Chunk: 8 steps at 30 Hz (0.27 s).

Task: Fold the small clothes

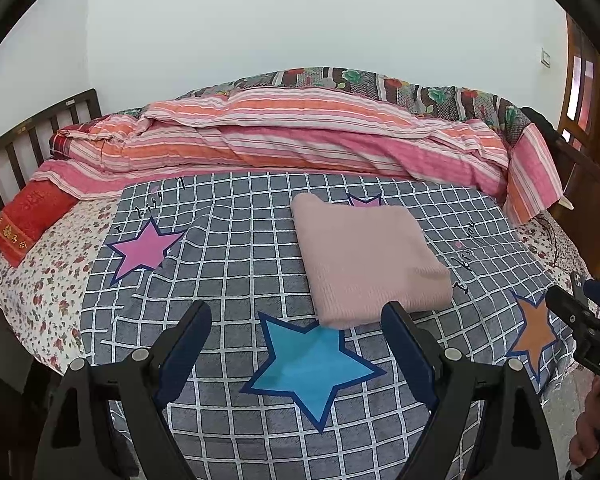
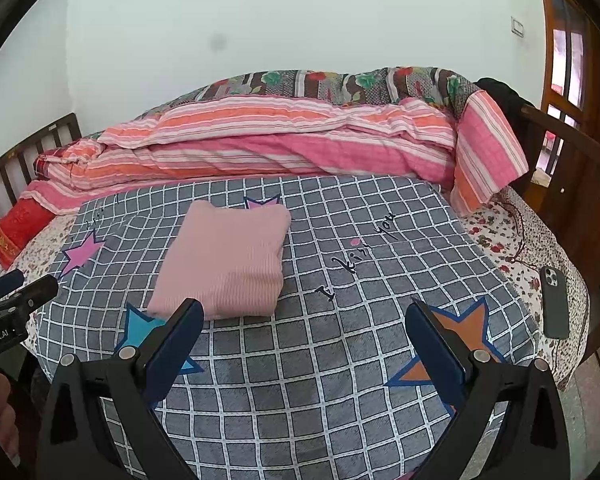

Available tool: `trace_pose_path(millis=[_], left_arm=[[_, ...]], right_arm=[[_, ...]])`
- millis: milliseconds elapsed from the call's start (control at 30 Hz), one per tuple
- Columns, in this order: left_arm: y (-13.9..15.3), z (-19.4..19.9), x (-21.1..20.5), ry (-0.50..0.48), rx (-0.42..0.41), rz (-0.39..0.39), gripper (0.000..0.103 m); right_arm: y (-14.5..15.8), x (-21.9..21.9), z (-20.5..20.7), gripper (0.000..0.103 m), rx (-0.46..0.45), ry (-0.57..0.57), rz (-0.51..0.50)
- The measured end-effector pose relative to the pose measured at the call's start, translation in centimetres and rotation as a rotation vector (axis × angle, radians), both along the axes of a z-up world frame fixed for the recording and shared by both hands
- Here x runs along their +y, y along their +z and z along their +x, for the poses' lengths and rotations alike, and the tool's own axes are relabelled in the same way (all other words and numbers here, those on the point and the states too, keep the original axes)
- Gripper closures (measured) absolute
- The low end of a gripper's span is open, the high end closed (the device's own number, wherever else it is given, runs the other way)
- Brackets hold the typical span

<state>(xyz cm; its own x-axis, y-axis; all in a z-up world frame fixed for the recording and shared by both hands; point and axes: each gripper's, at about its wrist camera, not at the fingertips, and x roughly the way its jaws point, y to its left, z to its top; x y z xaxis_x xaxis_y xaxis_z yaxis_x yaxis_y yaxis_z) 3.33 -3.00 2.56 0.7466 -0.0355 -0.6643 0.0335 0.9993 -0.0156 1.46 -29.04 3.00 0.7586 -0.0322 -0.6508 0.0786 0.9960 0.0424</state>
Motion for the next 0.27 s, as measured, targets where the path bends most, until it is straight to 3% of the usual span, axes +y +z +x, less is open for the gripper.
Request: trace_pose_path(millis=[267], left_arm=[[-0.02, 0.33, 0.37, -0.024, 0.003, -0.014, 0.017]], right_arm=[[-0.03, -0.05, 0.26, 0.004, -0.003, -0.002, -0.007]])
